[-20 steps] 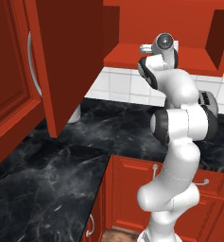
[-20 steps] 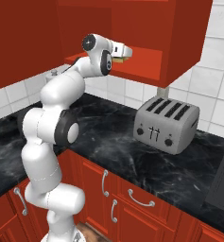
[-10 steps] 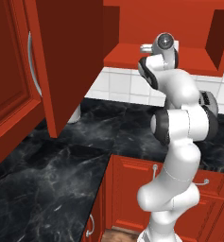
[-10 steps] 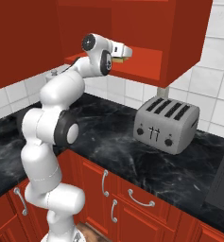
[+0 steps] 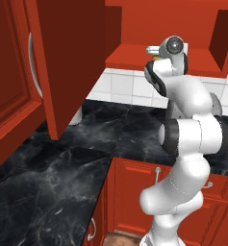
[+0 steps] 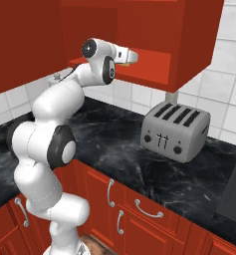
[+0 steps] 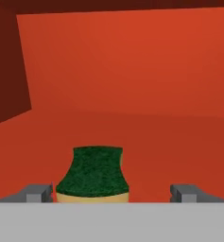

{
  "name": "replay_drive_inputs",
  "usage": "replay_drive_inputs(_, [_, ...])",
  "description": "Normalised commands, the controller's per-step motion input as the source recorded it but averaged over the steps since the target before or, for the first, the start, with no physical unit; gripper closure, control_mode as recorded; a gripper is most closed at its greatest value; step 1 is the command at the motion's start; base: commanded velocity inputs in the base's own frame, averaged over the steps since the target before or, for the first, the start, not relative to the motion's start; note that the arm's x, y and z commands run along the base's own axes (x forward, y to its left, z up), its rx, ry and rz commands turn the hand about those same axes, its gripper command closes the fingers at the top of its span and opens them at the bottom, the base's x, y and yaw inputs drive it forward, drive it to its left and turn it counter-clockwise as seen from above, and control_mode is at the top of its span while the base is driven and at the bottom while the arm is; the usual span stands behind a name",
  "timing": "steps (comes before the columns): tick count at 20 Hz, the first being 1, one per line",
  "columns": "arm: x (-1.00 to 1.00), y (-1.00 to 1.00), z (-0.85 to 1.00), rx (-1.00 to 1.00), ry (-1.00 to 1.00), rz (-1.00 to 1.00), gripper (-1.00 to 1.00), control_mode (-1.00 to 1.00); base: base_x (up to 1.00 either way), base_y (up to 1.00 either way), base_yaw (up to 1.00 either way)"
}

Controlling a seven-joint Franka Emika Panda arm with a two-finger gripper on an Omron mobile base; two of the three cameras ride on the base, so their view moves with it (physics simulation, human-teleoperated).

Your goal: Pick up the sponge and sponge from the sink, and place them back in the cabinet, and close the cabinet door.

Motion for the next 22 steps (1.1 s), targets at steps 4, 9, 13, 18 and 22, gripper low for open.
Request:
replay_drive_inputs(4, [-0.58,0.02,0.00,0.00,-0.08,0.00,-1.00,-1.00,0.00,0.00,0.00])
replay_drive_inputs(9, [-0.68,0.10,0.00,0.00,-0.11,0.00,-1.00,-1.00,0.00,0.00,0.00])
replay_drive_inputs(13, [-0.77,0.18,0.01,0.00,-0.12,0.00,-1.00,-1.00,0.00,0.00,0.00])
replay_drive_inputs(18, [-0.83,0.24,0.05,0.00,-0.05,0.00,-1.00,-1.00,0.00,0.00,0.00])
replay_drive_inputs(22, [-0.86,0.21,0.10,0.00,0.00,0.00,-1.00,-1.00,0.00,0.00,0.00])
